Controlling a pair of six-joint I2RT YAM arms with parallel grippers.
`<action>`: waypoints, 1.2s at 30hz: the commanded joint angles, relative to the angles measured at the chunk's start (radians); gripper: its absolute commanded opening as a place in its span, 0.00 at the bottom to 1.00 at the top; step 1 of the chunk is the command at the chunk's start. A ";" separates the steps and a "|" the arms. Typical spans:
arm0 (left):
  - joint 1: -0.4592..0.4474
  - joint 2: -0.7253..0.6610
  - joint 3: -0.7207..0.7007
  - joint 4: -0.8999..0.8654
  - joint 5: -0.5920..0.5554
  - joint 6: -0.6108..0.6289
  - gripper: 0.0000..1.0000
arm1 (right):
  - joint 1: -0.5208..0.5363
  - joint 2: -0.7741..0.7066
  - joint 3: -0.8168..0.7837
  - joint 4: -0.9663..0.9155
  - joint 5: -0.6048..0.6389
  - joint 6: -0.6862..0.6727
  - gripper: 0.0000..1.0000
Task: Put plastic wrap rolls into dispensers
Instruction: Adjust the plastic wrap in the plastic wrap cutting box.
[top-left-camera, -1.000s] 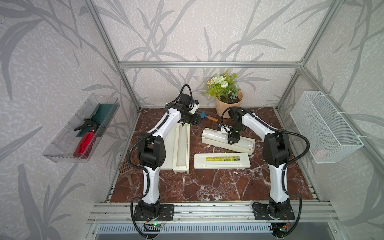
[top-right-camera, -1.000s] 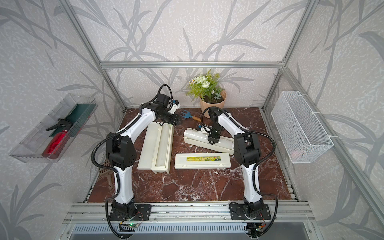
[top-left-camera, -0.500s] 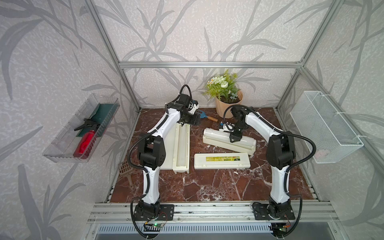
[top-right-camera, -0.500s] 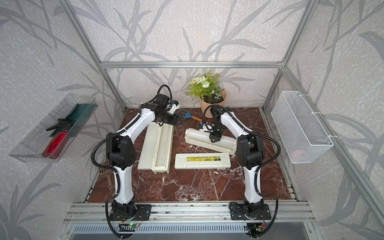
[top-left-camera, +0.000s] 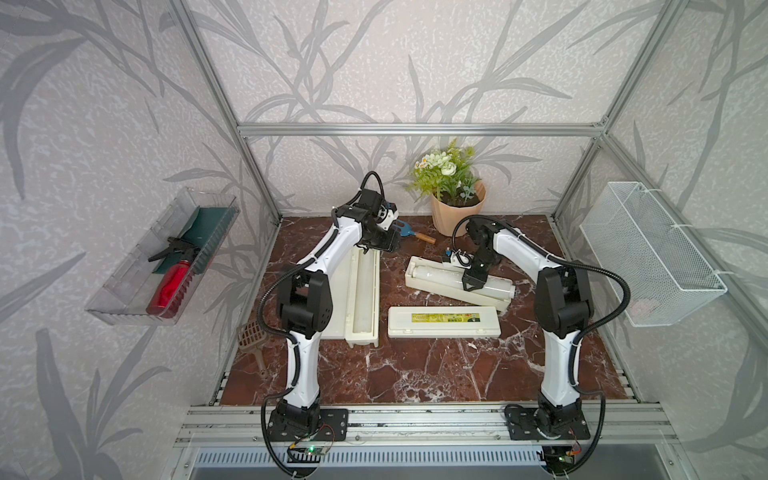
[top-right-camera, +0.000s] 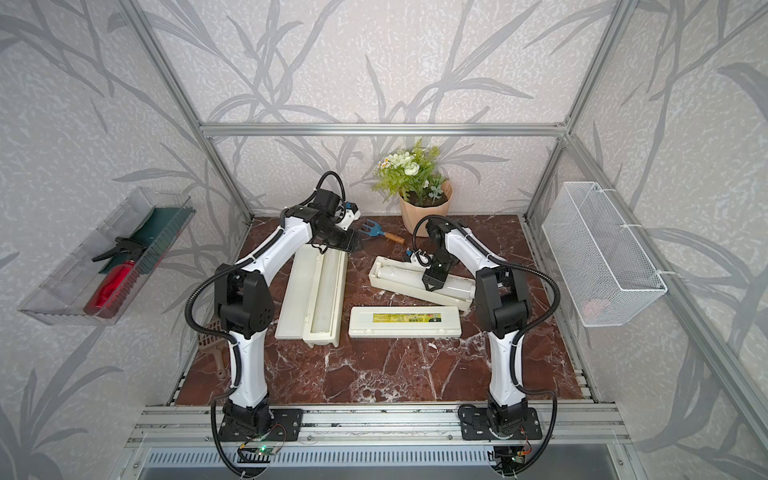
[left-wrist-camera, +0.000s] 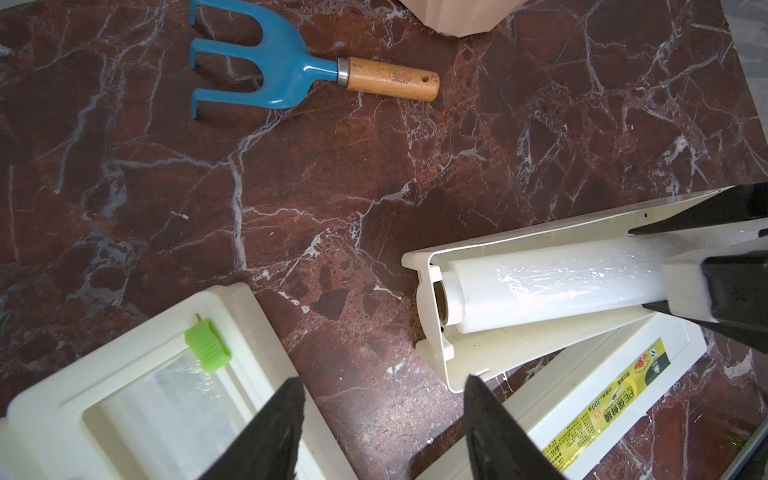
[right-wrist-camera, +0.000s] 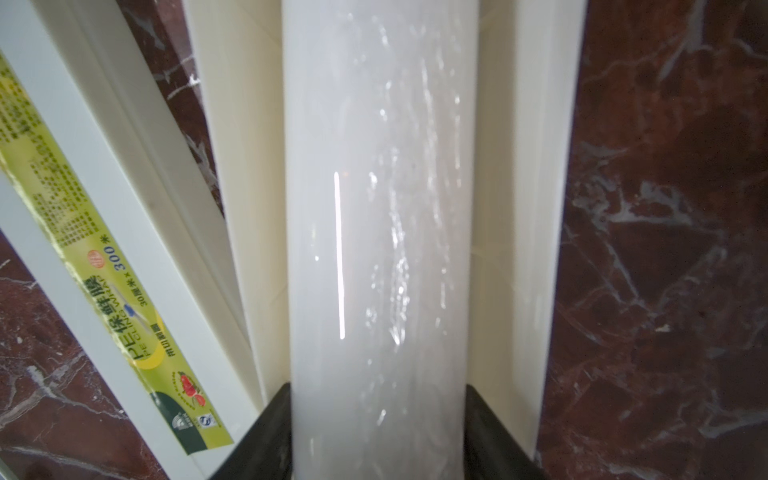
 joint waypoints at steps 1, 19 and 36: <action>-0.004 0.025 0.026 -0.033 -0.007 -0.001 0.61 | -0.002 -0.062 0.000 0.053 -0.076 0.046 0.17; -0.004 0.058 0.066 -0.055 -0.010 0.002 0.60 | -0.006 -0.186 -0.111 0.171 -0.135 0.039 0.16; -0.004 0.069 0.068 -0.056 -0.001 -0.001 0.60 | -0.020 -0.006 -0.025 0.074 -0.096 0.087 0.36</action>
